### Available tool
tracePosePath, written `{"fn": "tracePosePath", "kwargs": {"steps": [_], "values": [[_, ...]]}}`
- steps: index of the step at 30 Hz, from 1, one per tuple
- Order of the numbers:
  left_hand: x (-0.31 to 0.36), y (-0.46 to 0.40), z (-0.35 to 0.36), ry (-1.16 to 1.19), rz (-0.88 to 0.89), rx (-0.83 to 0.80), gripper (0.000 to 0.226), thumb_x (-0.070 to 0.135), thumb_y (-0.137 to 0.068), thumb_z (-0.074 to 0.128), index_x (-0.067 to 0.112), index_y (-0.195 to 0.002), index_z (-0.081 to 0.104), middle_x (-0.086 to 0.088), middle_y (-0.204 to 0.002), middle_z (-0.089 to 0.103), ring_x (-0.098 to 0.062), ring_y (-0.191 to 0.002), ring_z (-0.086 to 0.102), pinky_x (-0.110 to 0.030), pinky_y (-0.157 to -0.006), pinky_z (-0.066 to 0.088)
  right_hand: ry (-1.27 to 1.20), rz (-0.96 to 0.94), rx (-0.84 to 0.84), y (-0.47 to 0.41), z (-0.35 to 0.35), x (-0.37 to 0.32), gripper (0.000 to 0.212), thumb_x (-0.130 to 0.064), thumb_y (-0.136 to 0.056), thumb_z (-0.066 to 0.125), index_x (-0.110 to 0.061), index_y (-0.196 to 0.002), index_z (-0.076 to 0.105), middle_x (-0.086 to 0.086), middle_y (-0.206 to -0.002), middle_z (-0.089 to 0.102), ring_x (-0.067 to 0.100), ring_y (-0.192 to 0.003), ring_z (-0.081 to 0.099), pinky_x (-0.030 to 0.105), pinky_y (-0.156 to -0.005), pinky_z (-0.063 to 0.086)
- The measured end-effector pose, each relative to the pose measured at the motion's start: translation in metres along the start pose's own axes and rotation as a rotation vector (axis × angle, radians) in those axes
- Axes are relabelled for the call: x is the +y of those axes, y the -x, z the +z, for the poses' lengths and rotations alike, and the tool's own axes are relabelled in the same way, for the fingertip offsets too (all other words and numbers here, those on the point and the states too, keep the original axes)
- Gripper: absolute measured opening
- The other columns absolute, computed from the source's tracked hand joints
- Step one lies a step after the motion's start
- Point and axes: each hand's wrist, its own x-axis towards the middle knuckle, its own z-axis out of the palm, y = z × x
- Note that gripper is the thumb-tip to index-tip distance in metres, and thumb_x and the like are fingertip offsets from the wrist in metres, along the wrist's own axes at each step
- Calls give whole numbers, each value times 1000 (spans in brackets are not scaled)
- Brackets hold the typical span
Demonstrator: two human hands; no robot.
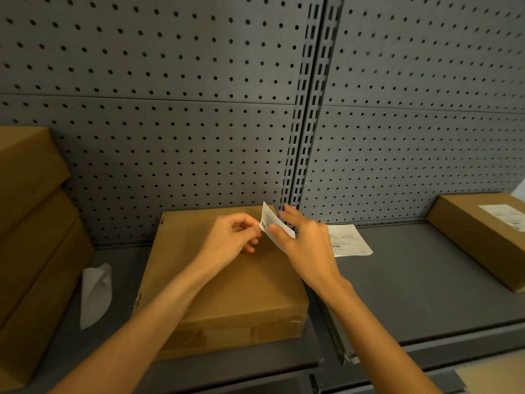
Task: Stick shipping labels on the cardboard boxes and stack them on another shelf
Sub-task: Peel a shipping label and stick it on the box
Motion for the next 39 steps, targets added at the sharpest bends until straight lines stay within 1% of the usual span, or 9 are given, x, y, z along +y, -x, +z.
{"fn": "tracePosePath", "kwargs": {"steps": [2, 5, 11, 17, 22, 26, 29, 34, 39], "values": [[0, 0, 0, -3, 13, -6, 16, 3, -88, 60, 16, -79, 66, -4, -76, 66, -11, -65, 61, -17, -58, 53, -49, -10, -14, 1, 2, -3, 34, -29, -89, 64, -12, -119, 67, 2, -139, 53, 10, -130, 47, 9, -95, 30], [1, 1, 0, -22, 32, -36, 13, 5, -87, 62, 16, -82, 67, -1, -77, 66, -4, -64, 62, -16, -59, 53, -65, -44, -17, 3, 6, -6, 22, -23, -88, 66, -13, -106, 74, 3, -125, 64, 12, -121, 56, 15, -93, 39], [0, 1, 0, -40, 54, -56, 12, 4, -86, 62, 14, -83, 68, 0, -78, 66, 3, -61, 60, -13, -58, 51, -46, -2, -12, 4, 8, -7, 20, -25, -92, 61, -17, -105, 75, -3, -113, 70, 15, -102, 64, 21, -84, 48], [-1, 1, 1, -32, 55, -56, 11, 3, -86, 63, 12, -83, 68, 0, -76, 66, 2, -61, 60, -14, -57, 51, -73, 48, 48, 2, 12, -2, 17, -24, -91, 60, -17, -90, 75, 2, -80, 73, 18, -75, 67, 42, -71, 56], [-1, -1, 1, -37, 27, -36, 17, 1, -86, 62, 15, -77, 66, -1, -76, 67, -9, -66, 62, -17, -60, 52, -219, 164, 76, -7, 9, 6, 15, -17, -90, 59, -12, -86, 72, 2, -78, 71, 20, -73, 67, 45, -67, 57], [0, -1, -3, -30, 11, -23, 17, 2, -86, 61, 15, -77, 66, -4, -78, 68, -14, -67, 63, -20, -62, 53, -550, 341, 75, -17, -4, 12, 16, -9, -93, 55, -8, -82, 66, 9, -81, 69, 21, -73, 68, 24, -59, 58], [2, -1, -11, -42, 9, 0, 13, 5, -88, 60, 13, -81, 67, -4, -80, 69, -12, -67, 63, -14, -60, 52, -693, 404, 93, -22, -14, 16, 16, -8, -94, 54, -7, -81, 64, 9, -77, 69, 19, -68, 68, 22, -59, 58], [6, 2, -38, -92, 27, 58, 13, 5, -88, 60, 12, -82, 68, -6, -81, 69, -12, -70, 64, -14, -60, 52, -697, 393, 112, -30, -21, 24, 17, -10, -93, 57, -8, -78, 65, 13, -78, 71, 28, -73, 70, 36, -70, 59], [-1, 12, -79, -108, -3, 210, 13, 4, -88, 61, 9, -80, 70, -10, -80, 70, -11, -67, 65, -17, -61, 55, -671, 387, 174, -36, -30, 28, 19, -10, -94, 54, -8, -78, 63, 8, -77, 70, 19, -67, 70, 29, -61, 60]]}}
